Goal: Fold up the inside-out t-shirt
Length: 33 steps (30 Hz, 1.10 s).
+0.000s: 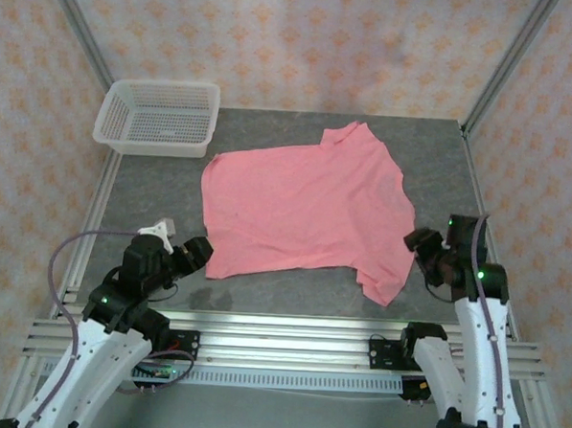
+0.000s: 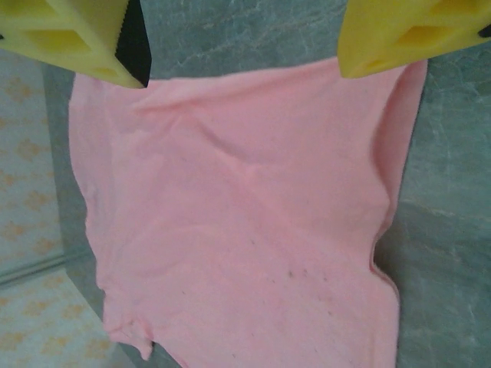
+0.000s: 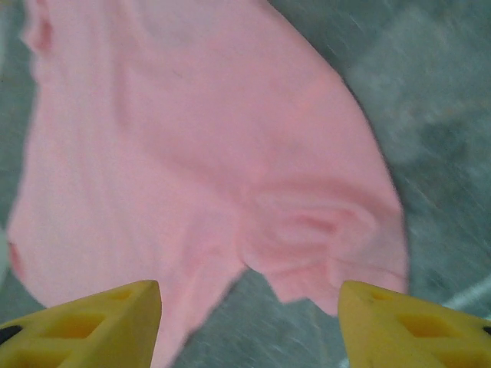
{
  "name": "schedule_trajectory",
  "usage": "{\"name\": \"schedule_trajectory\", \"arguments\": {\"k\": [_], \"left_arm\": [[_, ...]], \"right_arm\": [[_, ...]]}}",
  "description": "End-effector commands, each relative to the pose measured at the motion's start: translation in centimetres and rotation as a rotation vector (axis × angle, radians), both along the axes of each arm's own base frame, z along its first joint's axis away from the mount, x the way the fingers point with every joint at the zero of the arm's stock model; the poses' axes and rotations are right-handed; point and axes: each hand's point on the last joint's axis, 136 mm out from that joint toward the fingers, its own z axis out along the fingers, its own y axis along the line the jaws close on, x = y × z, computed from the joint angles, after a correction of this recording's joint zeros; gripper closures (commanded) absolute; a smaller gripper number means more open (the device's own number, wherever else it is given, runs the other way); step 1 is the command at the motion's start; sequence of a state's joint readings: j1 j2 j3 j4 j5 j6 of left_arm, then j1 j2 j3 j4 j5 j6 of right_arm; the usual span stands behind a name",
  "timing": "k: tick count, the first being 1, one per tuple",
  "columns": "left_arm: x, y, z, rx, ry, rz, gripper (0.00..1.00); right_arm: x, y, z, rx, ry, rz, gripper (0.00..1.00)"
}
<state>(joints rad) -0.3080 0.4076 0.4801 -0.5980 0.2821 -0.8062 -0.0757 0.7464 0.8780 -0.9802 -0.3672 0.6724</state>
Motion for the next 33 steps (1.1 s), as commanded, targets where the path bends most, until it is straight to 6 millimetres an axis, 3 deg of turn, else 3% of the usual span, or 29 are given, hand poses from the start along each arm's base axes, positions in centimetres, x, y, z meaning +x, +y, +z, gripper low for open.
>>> {"name": "schedule_trajectory", "arguments": {"k": [1, 2, 4, 6, 7, 11, 12, 15, 18, 23, 27, 33], "left_arm": [[4.6, -0.8, 3.6, 0.057, -0.071, -0.003, 0.37], [6.5, -1.3, 4.1, 0.095, -0.051, -0.019, 0.41], [10.3, -1.3, 4.7, 0.199, 0.023, 0.003, 0.63], [14.2, -0.2, 4.3, 0.327, 0.124, 0.086, 0.93], [15.8, 0.1, 4.5, 0.358, 0.14, 0.121, 1.0], [22.7, -0.3, 2.7, 0.434, 0.184, 0.194, 1.0], [24.1, -0.3, 1.6, 0.456, 0.216, 0.206, 1.0], [27.6, -0.8, -1.1, 0.504, 0.281, 0.22, 1.0], [29.9, -0.4, -4.1, 0.564, 0.352, 0.263, 1.0], [32.4, 0.1, -8.9, 0.545, 0.431, 0.301, 1.0], [34.3, -0.1, -12.0, 0.463, 0.455, 0.295, 1.0], [39.3, -4.3, -14.6, 0.303, 0.401, 0.118, 1.0]], "right_arm": [[6.2, 0.5, 2.6, 0.028, -0.148, 0.026, 0.39], [8.2, 1.0, 2.7, 0.03, -0.16, 0.055, 0.39], [12.0, 2.6, 2.9, -0.009, -0.167, 0.162, 0.39], [15.7, 3.6, 1.1, -0.063, -0.102, 0.241, 0.41], [17.6, 3.9, 0.2, -0.061, -0.076, 0.252, 0.46], [24.6, 4.0, -4.6, -0.051, 0.037, 0.231, 0.87], [26.1, 3.6, -5.9, -0.069, 0.068, 0.216, 0.93], [29.3, 2.3, -9.3, -0.11, 0.148, 0.163, 0.99], [31.9, 2.3, -11.7, -0.082, 0.187, 0.148, 1.0], [33.9, 2.2, -15.0, -0.052, 0.23, 0.098, 1.0], [33.5, 1.2, -17.0, -0.052, 0.27, 0.045, 1.0], [32.2, -1.0, -19.1, 0.02, 0.331, -0.04, 1.0]]}}
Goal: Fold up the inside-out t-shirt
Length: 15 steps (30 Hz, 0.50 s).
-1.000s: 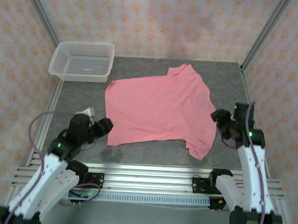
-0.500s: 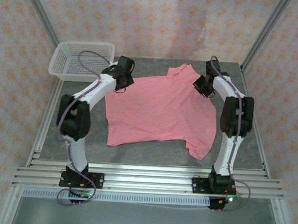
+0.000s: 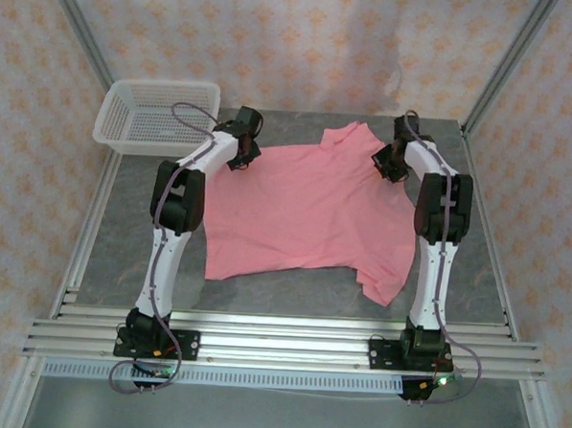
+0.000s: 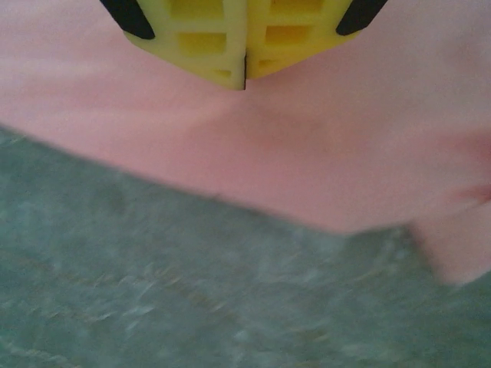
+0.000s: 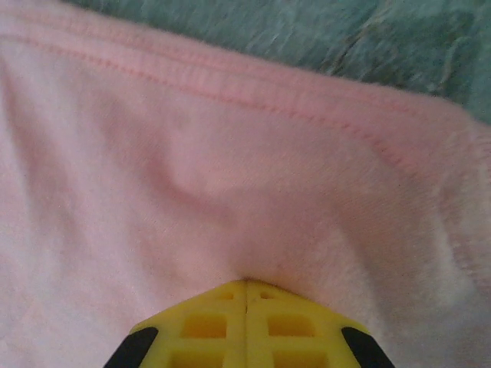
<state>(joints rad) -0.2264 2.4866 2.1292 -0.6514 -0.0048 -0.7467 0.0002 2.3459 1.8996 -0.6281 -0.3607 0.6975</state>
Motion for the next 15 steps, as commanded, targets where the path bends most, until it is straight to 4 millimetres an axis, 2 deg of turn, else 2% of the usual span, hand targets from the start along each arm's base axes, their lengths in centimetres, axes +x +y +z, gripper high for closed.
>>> {"name": "schedule_trajectory", "arguments": {"k": [1, 6, 9, 11, 12, 13, 14, 15], "left_arm": [[2.0, -3.1, -2.1, -0.118, 0.002, -0.105, 1.0], [5.1, -5.0, -2.8, -0.192, -0.062, -0.137, 1.0], [6.5, -5.8, -2.0, -0.229, -0.12, -0.149, 1.0], [7.1, -6.1, -0.1, -0.244, -0.164, -0.16, 0.97], [7.3, -6.2, 1.3, -0.252, -0.189, -0.165, 0.9], [7.5, -6.4, 3.3, -0.264, -0.221, -0.177, 0.79], [7.6, -6.7, 5.8, -0.275, -0.259, -0.193, 0.66], [7.6, -6.7, 8.0, -0.279, -0.29, -0.205, 0.58]], "right_arm": [[-2.2, -3.2, -2.9, -0.018, 0.103, -0.105, 1.0], [-4.8, -6.7, -3.7, -0.05, 0.156, -0.202, 1.0], [-4.9, -5.8, -3.7, 0.016, 0.143, -0.172, 1.0], [-3.5, -4.2, -2.0, 0.09, 0.088, -0.125, 1.0], [-3.0, -3.6, -0.6, 0.116, 0.067, -0.108, 0.96], [-2.3, -2.8, 1.7, 0.145, 0.025, -0.073, 0.9], [-2.4, -2.3, 3.9, 0.139, 0.0, -0.04, 0.85], [-2.9, -2.4, 5.6, 0.107, -0.017, -0.022, 0.81]]}}
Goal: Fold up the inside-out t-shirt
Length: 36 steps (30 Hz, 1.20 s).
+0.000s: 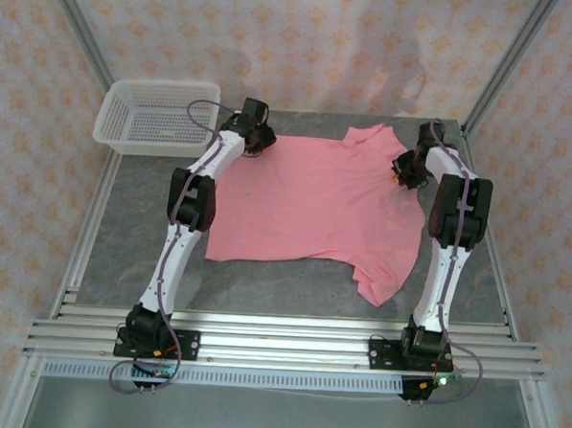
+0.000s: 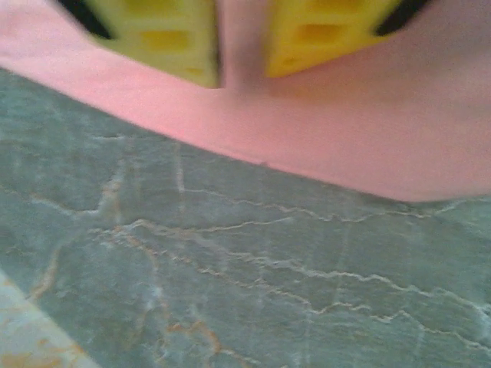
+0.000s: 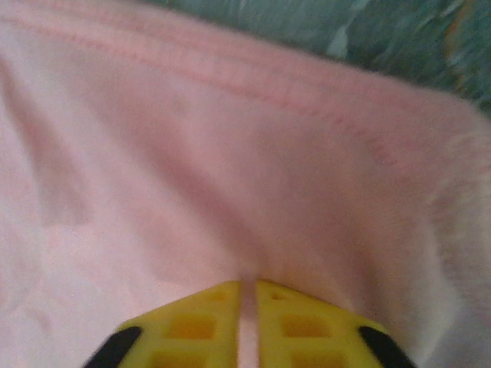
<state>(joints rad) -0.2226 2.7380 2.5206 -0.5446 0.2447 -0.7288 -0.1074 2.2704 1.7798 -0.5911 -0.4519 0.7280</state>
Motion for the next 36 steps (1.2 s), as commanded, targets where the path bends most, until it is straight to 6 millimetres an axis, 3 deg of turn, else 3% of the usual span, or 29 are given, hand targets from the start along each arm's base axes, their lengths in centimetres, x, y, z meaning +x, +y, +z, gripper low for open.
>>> {"name": "schedule_trajectory", "arguments": {"k": [1, 3, 5, 8, 11, 14, 16, 19, 23, 27, 30, 33, 36], "left_arm": [[-0.2, -0.8, 9.4, -0.045, -0.128, -0.053, 0.51], [-1.4, -0.7, 13.9, -0.062, -0.181, -0.07, 0.42], [-3.6, -0.1, 17.4, -0.067, -0.213, -0.089, 0.4], [-8.4, 0.5, 20.5, -0.067, -0.233, -0.131, 0.38], [-14.3, 1.0, 21.8, -0.043, -0.243, -0.188, 0.36], [-19.8, 2.1, 21.2, -0.016, -0.236, -0.206, 0.35], [-22.7, 2.9, 20.5, -0.003, -0.211, -0.206, 0.29], [-25.9, 3.7, 19.6, 0.004, -0.183, -0.202, 0.21], [-28.5, 4.7, 18.9, 0.02, -0.179, -0.187, 0.18], [-30.7, 5.8, 17.4, 0.051, -0.153, -0.174, 0.18], [-32.6, 6.6, 15.2, 0.063, -0.098, -0.148, 0.18], [-34.9, 8.6, 13.0, 0.084, -0.013, -0.054, 0.21], [-38.2, 11.0, 10.0, 0.145, 0.154, 0.045, 0.25]], "right_arm": [[-2.3, 1.6, 6.7, -0.038, -0.043, 0.083, 0.77], [-6.0, 0.2, 8.4, -0.109, -0.041, 0.04, 0.71], [-11.2, -1.5, 9.1, -0.158, -0.026, -0.009, 0.64], [-19.3, -3.6, 8.1, -0.241, 0.026, -0.029, 0.55], [-25.2, -4.9, 7.0, -0.29, 0.058, -0.03, 0.51], [-27.8, -4.7, 5.5, -0.301, 0.065, 0.017, 0.48], [-28.4, -4.0, 4.2, -0.269, 0.072, 0.053, 0.48], [-27.8, -2.7, 2.1, -0.198, 0.049, 0.094, 0.48], [-26.4, -2.0, 0.0, -0.143, 0.035, 0.117, 0.51], [-25.3, -2.4, -0.8, -0.152, 0.033, 0.122, 0.55], [-24.7, -2.4, -1.0, -0.141, 0.033, 0.129, 0.7], [-24.8, -2.4, -0.4, -0.146, 0.043, 0.142, 0.92], [-25.6, -2.5, 1.5, -0.175, 0.029, 0.165, 1.0]]}}
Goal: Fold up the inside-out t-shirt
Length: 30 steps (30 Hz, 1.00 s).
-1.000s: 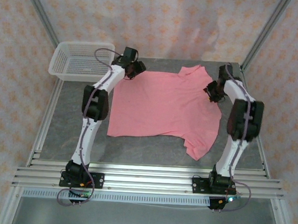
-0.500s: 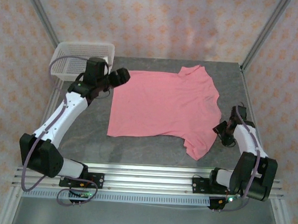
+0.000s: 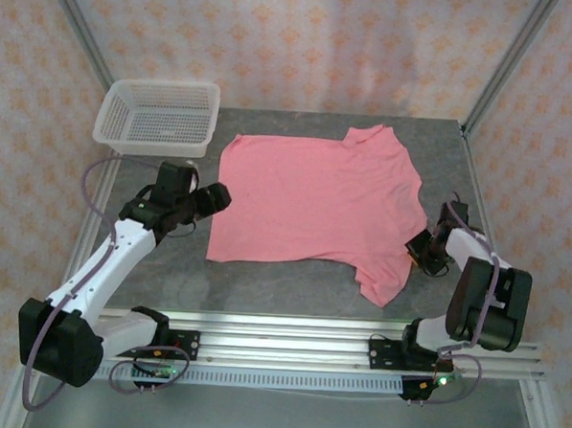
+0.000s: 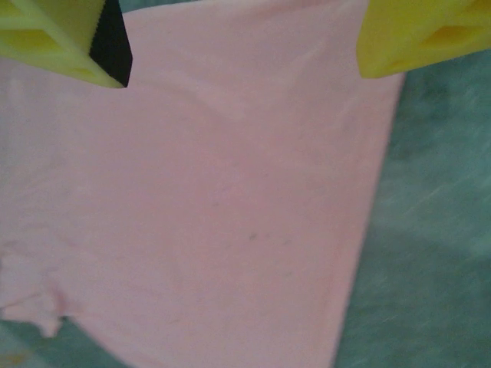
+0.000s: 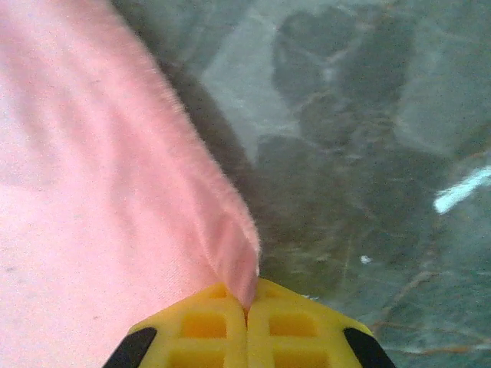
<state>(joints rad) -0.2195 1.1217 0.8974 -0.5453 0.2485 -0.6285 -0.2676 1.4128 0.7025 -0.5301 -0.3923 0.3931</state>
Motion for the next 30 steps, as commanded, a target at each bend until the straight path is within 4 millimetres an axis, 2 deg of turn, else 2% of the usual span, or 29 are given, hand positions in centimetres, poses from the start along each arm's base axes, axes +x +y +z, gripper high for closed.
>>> {"name": "schedule_trajectory", "arguments": {"k": [1, 3, 6, 10, 12, 16, 20, 25, 30], "left_arm": [[-4.3, 3.4, -4.1, 0.099, 0.214, 0.14, 0.27], [-6.0, 3.5, -6.0, 0.09, 0.299, 0.163, 0.29], [-8.1, 2.9, -8.6, 0.029, 0.396, 0.197, 0.38], [-9.0, 2.0, -10.5, -0.052, 0.443, 0.232, 0.53], [-9.2, 1.9, -11.1, -0.058, 0.47, 0.236, 0.58], [-8.9, 1.9, -12.1, -0.046, 0.502, 0.244, 0.58], [-7.5, 1.5, -12.6, -0.063, 0.479, 0.248, 0.57], [-6.7, 0.9, -14.0, -0.079, 0.521, 0.242, 0.59], [-6.9, 0.9, -15.1, -0.071, 0.552, 0.255, 0.8]], "right_arm": [[0.8, 0.0, 2.9, -0.03, -0.086, 0.048, 1.0], [0.0, 0.5, 3.7, -0.021, -0.103, 0.05, 1.0], [-1.3, 1.2, 3.7, 0.007, -0.098, 0.05, 1.0], [-1.8, 2.2, 3.3, 0.059, -0.096, 0.045, 1.0], [-1.8, 2.4, 3.3, 0.071, -0.101, 0.042, 1.0], [-1.7, 2.5, 3.3, 0.08, -0.102, 0.048, 1.0], [-1.7, 2.5, 3.5, 0.082, -0.1, 0.049, 1.0], [-1.9, 2.4, 3.6, 0.076, -0.097, 0.041, 1.0], [-2.3, 2.4, 3.3, 0.077, -0.078, 0.031, 1.0]]}}
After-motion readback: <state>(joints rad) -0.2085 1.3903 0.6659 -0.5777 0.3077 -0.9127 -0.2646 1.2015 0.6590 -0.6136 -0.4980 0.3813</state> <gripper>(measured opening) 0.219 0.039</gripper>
